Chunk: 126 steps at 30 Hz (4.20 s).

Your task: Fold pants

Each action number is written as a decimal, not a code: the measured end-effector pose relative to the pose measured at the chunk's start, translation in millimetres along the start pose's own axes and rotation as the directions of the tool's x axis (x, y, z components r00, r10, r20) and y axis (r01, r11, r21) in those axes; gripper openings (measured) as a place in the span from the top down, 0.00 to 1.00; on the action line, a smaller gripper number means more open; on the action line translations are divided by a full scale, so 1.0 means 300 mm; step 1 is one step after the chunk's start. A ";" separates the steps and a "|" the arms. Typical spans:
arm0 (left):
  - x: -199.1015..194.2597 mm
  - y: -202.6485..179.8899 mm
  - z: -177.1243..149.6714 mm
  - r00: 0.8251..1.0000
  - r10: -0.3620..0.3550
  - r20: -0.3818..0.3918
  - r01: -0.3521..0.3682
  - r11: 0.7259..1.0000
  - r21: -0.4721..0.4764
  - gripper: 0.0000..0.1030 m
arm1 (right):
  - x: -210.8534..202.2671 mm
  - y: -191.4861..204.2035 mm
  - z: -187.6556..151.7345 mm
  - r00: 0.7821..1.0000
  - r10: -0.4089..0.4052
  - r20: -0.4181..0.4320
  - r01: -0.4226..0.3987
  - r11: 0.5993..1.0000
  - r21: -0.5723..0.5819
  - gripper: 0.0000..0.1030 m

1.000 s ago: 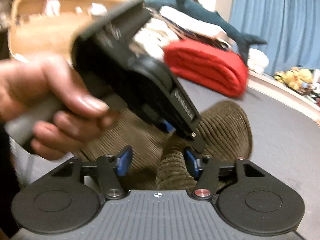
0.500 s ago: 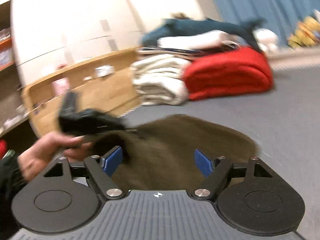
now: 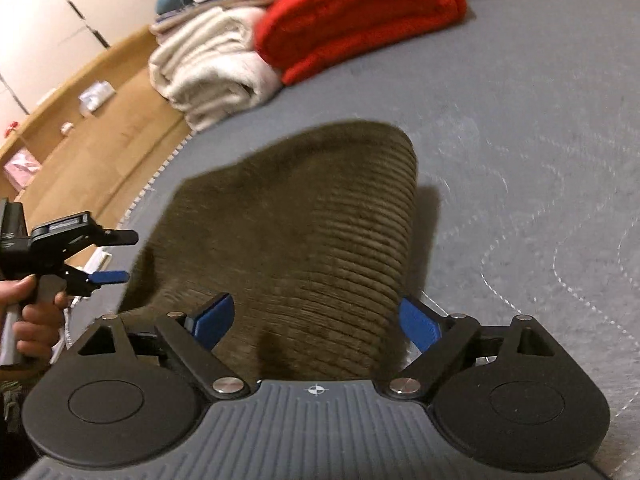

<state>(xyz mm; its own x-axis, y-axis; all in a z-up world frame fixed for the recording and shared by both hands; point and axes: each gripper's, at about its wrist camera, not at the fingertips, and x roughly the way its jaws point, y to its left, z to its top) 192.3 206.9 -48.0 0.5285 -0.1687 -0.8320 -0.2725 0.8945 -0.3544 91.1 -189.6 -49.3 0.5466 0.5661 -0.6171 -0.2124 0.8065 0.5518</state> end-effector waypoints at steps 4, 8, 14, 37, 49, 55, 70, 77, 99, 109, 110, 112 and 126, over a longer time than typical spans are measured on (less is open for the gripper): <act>0.062 -0.001 -0.033 0.999 -0.019 -0.047 0.021 0.999 0.043 0.05 | 0.043 -0.020 -0.012 0.998 0.019 -0.056 -0.018 1.000 0.008 0.18; 0.117 -0.022 -0.047 0.998 -0.027 -0.065 0.036 0.990 0.135 0.05 | 0.058 0.017 -0.012 0.998 0.025 -0.051 -0.027 0.999 -0.045 0.44; 0.114 -0.040 -0.064 0.998 -0.053 -0.044 0.060 0.984 0.165 0.24 | -0.001 0.014 0.021 0.998 0.068 0.003 -0.067 0.997 -0.030 0.83; 0.186 -0.800 -0.346 0.945 -0.299 -0.130 0.325 0.834 0.446 0.47 | -0.645 -0.446 0.126 0.897 -0.335 0.288 0.321 0.942 0.098 0.82; -0.004 -0.900 -0.545 0.897 -0.404 -0.178 0.390 0.536 0.749 0.53 | -0.619 -0.387 0.052 0.930 -0.280 0.238 0.320 0.935 -0.152 0.69; 0.119 -0.898 -0.694 0.938 -0.193 -0.287 0.338 0.339 0.878 0.53 | -0.461 -0.360 -0.059 0.942 -0.330 -0.063 0.275 0.864 -0.422 0.69; 0.338 -0.794 -0.250 0.926 -0.377 0.006 0.356 0.878 0.321 0.31 | -0.450 -0.361 -0.044 0.928 -0.372 0.010 0.345 0.850 -0.399 0.40; 0.436 -0.811 -0.228 0.923 -0.382 -0.054 0.379 0.875 0.302 0.45 | -0.421 -0.366 -0.036 0.927 -0.376 -0.004 0.344 0.851 -0.397 0.36; 0.137 -0.840 -0.254 0.947 -0.255 0.194 0.102 0.814 0.571 0.64 | -0.398 -0.333 -0.018 0.890 -0.456 0.007 0.425 0.823 -0.378 0.36; 0.136 -0.806 -0.335 0.984 -0.160 0.081 0.068 0.753 0.655 0.68 | -0.409 -0.303 -0.027 0.862 -0.507 0.024 0.475 0.790 -0.387 0.37; 0.120 -0.806 -0.343 0.980 -0.186 0.065 0.095 0.737 0.669 0.68 | -0.425 -0.296 -0.023 0.871 -0.491 0.034 0.467 0.803 -0.371 0.37; 0.111 -0.814 -0.393 0.977 -0.214 -0.002 0.150 0.680 0.718 0.68 | -0.453 -0.284 -0.017 0.884 -0.465 0.049 0.452 0.822 -0.346 0.37; 0.178 -0.725 -0.647 0.989 -0.093 -0.116 0.143 0.391 0.909 0.65 | -0.413 -0.304 -0.064 0.826 -0.562 -0.033 0.508 0.769 -0.386 0.36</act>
<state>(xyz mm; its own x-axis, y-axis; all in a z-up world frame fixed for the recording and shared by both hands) 123.7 -77.0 -98.4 0.4546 -0.2977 -0.8395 0.7003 0.7018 0.1303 27.2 -330.2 -34.0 0.5443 0.0197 -0.8386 -0.1986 0.9743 -0.1060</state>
